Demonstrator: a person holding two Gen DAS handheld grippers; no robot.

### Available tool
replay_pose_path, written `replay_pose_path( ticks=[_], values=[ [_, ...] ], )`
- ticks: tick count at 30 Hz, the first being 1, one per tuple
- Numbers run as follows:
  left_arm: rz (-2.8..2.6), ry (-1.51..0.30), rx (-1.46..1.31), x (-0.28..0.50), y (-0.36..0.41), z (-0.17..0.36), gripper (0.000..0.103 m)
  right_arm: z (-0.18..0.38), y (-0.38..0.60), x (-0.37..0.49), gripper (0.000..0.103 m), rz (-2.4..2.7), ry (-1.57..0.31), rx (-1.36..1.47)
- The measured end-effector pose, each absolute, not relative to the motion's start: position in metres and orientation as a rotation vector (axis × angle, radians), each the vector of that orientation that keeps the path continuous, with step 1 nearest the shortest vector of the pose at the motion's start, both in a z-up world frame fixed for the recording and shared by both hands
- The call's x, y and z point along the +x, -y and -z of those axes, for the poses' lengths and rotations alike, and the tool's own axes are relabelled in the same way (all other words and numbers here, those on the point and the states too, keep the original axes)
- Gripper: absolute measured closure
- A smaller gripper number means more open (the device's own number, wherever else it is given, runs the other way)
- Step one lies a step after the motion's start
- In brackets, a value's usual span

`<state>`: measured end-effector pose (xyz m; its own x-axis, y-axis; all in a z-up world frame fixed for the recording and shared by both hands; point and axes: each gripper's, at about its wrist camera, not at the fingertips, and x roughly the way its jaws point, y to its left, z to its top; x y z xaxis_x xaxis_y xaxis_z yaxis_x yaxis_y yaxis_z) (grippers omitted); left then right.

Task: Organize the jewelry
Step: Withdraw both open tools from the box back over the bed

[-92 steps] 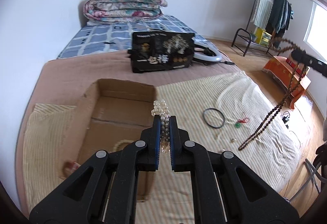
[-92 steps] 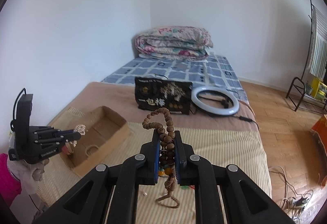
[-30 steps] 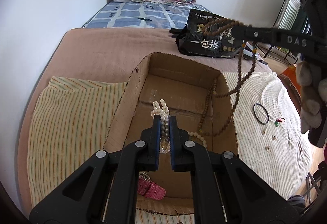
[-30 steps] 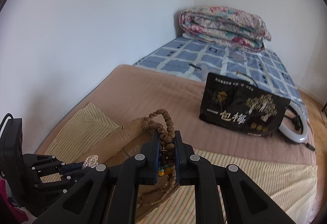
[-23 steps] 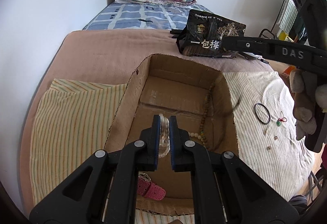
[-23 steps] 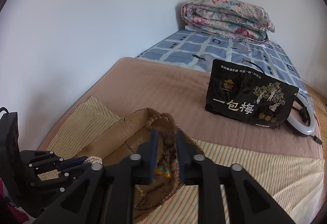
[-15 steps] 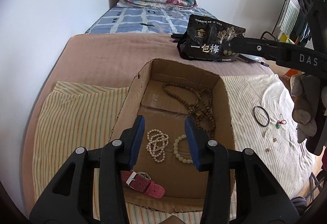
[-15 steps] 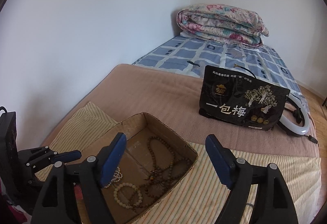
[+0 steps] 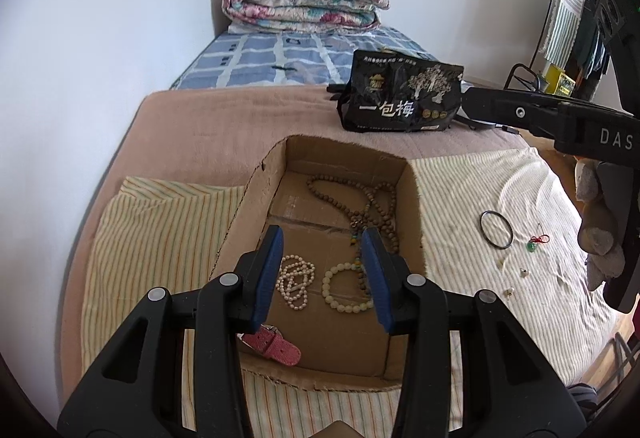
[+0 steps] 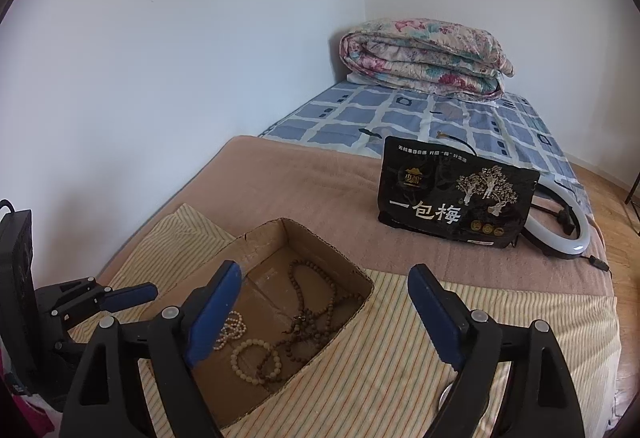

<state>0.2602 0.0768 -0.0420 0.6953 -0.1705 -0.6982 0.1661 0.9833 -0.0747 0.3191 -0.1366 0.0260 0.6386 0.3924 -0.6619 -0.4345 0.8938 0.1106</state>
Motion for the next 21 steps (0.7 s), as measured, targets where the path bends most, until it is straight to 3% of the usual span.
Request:
replay_pose_path(
  ticks=[21],
  values=[
    [0.233, -0.646, 0.063, 0.204, -0.018, -0.015, 0.059, -0.066, 0.229, 0.241, 0.000, -0.368, -0.621, -0.032]
  ],
)
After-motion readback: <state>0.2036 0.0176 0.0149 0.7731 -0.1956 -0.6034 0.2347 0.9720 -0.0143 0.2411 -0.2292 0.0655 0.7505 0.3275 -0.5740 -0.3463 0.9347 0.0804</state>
